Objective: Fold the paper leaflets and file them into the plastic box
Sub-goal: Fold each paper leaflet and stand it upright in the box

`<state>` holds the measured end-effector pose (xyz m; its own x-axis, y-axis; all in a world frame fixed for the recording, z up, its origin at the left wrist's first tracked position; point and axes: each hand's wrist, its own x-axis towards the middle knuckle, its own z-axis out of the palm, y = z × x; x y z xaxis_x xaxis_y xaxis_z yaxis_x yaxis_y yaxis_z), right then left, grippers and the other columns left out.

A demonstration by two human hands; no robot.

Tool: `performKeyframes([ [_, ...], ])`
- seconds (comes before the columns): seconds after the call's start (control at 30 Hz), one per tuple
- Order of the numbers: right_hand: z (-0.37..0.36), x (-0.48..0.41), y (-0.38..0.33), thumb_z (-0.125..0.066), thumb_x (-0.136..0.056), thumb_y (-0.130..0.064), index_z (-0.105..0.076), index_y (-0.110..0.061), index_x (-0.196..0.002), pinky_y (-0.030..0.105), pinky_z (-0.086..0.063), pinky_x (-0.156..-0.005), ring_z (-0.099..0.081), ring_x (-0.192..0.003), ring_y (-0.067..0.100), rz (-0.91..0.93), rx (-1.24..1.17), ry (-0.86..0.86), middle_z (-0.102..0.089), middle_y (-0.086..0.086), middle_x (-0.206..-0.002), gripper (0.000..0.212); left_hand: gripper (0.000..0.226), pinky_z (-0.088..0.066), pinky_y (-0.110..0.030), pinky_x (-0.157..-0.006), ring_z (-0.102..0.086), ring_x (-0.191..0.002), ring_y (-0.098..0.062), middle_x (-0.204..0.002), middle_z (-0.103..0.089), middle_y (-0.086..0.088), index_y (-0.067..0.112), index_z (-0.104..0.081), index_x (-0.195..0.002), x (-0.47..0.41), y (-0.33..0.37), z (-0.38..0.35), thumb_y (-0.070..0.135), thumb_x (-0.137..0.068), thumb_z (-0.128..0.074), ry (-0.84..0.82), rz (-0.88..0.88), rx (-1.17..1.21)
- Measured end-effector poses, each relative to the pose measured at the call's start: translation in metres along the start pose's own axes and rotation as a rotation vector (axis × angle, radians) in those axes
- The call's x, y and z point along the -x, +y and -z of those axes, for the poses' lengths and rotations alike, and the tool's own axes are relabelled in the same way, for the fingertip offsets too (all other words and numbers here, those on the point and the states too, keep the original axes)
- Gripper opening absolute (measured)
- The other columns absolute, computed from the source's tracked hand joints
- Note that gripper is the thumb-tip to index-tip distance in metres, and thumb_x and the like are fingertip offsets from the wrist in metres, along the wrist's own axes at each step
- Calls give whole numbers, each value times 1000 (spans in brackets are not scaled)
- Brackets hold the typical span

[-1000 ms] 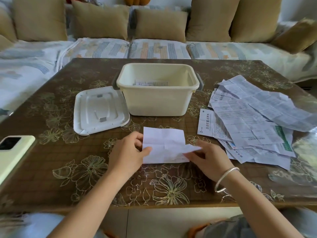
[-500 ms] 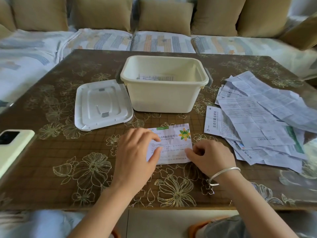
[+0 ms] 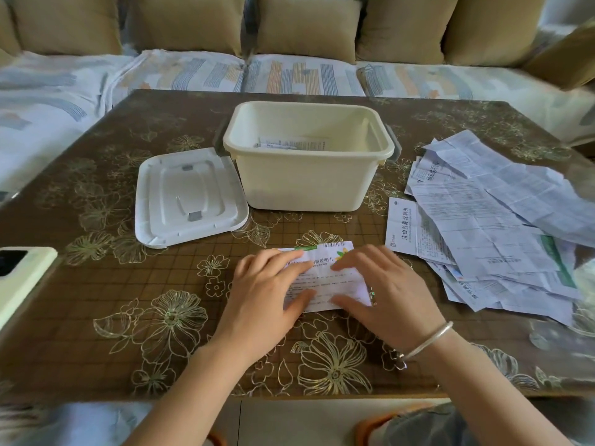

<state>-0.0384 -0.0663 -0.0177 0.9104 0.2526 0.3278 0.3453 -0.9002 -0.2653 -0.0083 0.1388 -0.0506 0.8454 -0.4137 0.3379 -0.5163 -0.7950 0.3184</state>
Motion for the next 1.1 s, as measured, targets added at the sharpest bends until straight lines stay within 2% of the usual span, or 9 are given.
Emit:
performKeyframes([
  [0.1, -4, -4, 4, -56, -78, -54, -66, -31, -101, 34, -50, -88, -55, -112, 12, 146, -36, -74, -64, -15, -114, 34, 51, -30, -35, -100, -42, -124, -10, -136, -55, 16, 31, -65, -123, 0, -2, 0, 57, -87, -40, -16, 6, 31],
  [0.3, -5, -4, 11, -57, -83, -55, -69, -28, -102, 35, -52, -89, -57, -114, 7, 264, -76, -114, -65, -14, -117, 35, 50, -32, -36, -101, -43, -125, -9, -137, -53, 18, 32, -64, -125, -1, -3, 1, 57, -89, -41, -30, 8, 41],
  [0.5, -8, 2, 5, -61, -90, -30, -69, -19, -85, 32, -55, -73, -67, -97, 10, 338, -28, 47, -72, -8, -98, 14, 47, -29, -30, -100, -44, -121, -7, -132, -56, 20, 32, -66, -120, -1, -4, 0, 58, -88, -43, 19, -5, 107],
  [0.57, -9, 1, 4, -56, -93, -26, -67, -17, -84, 32, -54, -66, -69, -86, 13, 320, -29, 79, -71, -7, -89, 17, 44, -33, -33, -101, -50, -117, -5, -125, -61, 19, 31, -71, -110, -1, -4, 3, 59, -89, -44, 73, -3, 193],
  [0.67, -4, -1, 0, -52, -96, -27, -65, -17, -86, 32, -49, -54, -61, -63, 13, 253, -42, 115, -65, -8, -71, 19, 43, -36, -34, -99, -56, -111, -2, -112, -65, 21, 29, -73, -98, 2, -3, 10, 64, -88, -50, 147, -24, 294],
  [0.8, 5, 6, -5, -51, -96, -33, -63, -22, -89, 29, -43, -43, -52, -50, 7, 176, -125, 150, -59, -13, -63, 18, 36, -47, -29, -84, -60, -92, 1, -93, -68, 21, 27, -75, -93, 16, 2, 17, 58, -78, -62, 142, -17, 329],
  [0.87, 5, 11, -6, -49, -96, -37, -65, -25, -92, 28, -45, -44, -55, -54, 4, 129, -202, 148, -63, -16, -68, 20, 31, -51, -24, -76, -64, -85, 0, -87, -69, 22, 30, -75, -91, 20, 3, 21, 56, -79, -61, 121, 64, 428],
  [0.97, 2, 14, -6, -49, -92, -44, -66, -31, -98, 27, -52, -53, -64, -70, 0, 8, -303, 156, -69, -19, -83, 23, 28, -51, -23, -66, -65, -77, -3, -80, -70, 22, 30, -75, -90, 17, 5, 23, 53, -82, -62, 118, 144, 473],
  [1.1, -3, 13, -5, -55, -87, -46, -63, -34, -103, 26, -52, -61, -61, -78, 1, -133, -277, 127, -66, -19, -90, 21, 23, -46, -21, -58, -55, -72, -2, -81, -63, 19, 25, -71, -86, 9, 8, 17, 46, -80, -64, 164, 164, 292],
])
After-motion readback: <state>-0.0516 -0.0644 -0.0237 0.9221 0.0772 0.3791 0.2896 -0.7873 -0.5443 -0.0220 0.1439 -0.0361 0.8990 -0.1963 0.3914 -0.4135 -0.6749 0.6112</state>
